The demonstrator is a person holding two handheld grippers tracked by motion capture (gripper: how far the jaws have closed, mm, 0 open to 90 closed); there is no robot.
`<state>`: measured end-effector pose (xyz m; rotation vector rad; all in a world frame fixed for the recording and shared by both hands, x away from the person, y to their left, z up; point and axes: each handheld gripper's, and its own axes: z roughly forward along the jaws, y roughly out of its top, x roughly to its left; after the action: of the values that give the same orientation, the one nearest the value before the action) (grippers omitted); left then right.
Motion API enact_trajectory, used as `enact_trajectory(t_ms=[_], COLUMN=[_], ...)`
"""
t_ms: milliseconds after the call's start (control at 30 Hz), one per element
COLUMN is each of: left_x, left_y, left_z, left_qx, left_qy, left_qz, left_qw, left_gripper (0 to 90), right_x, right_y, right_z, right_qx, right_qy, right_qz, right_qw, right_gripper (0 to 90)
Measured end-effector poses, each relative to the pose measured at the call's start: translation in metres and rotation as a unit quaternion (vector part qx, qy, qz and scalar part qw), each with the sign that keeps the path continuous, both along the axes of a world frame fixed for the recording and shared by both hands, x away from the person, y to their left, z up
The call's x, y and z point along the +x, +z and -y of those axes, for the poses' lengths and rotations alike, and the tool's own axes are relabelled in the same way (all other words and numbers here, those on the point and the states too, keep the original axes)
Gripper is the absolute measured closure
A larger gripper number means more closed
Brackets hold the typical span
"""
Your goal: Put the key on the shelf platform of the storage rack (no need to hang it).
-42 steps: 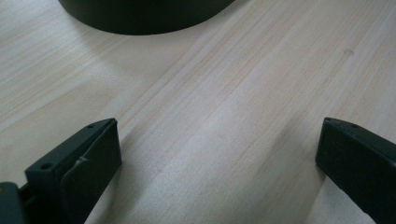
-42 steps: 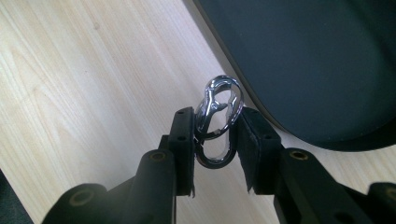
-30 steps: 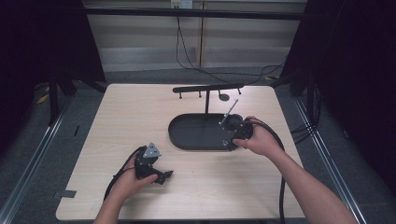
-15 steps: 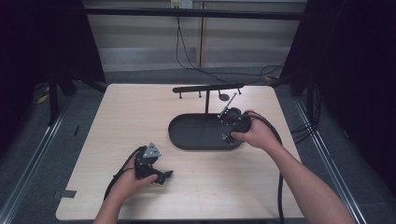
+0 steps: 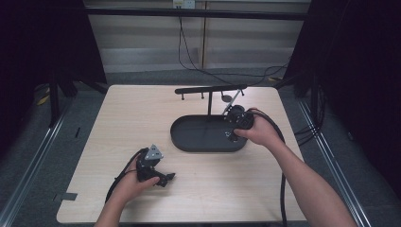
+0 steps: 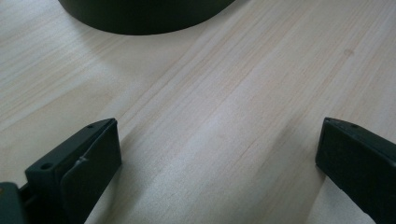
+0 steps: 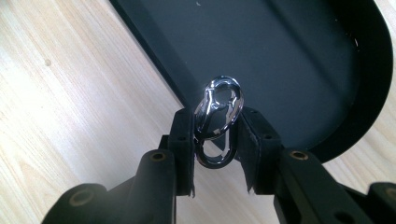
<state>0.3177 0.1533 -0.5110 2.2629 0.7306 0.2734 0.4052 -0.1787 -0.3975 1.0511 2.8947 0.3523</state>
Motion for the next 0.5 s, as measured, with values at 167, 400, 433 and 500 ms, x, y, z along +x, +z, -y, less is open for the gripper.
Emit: enact_trajectory(t_ms=[167, 400, 433, 500], left_x=[0.0, 0.0, 0.0, 0.0], left_y=[0.0, 0.0, 0.0, 0.0], left_z=[0.0, 0.0, 0.0, 0.0], left_qx=[0.0, 0.0, 0.0, 0.0], left_qy=[0.0, 0.0, 0.0, 0.0], left_qz=[0.0, 0.0, 0.0, 0.0], left_qw=[1.0, 1.0, 1.0, 1.0], left_gripper=[0.0, 0.0, 0.0, 0.0], right_x=[0.0023, 0.0038, 0.004, 0.0046], right_y=[-0.0001, -0.0016, -0.0017, -0.0022], right_z=[-0.0022, -0.0049, -0.005, -0.005], right_qx=[-0.004, -0.003, -0.003, -0.003], right_qy=[-0.001, 0.0, 0.0, 0.002], right_qz=[-0.001, -0.005, -0.005, -0.001], right_qw=[1.0, 1.0, 1.0, 1.0], right_gripper=[68.4, 68.4, 68.4, 68.4])
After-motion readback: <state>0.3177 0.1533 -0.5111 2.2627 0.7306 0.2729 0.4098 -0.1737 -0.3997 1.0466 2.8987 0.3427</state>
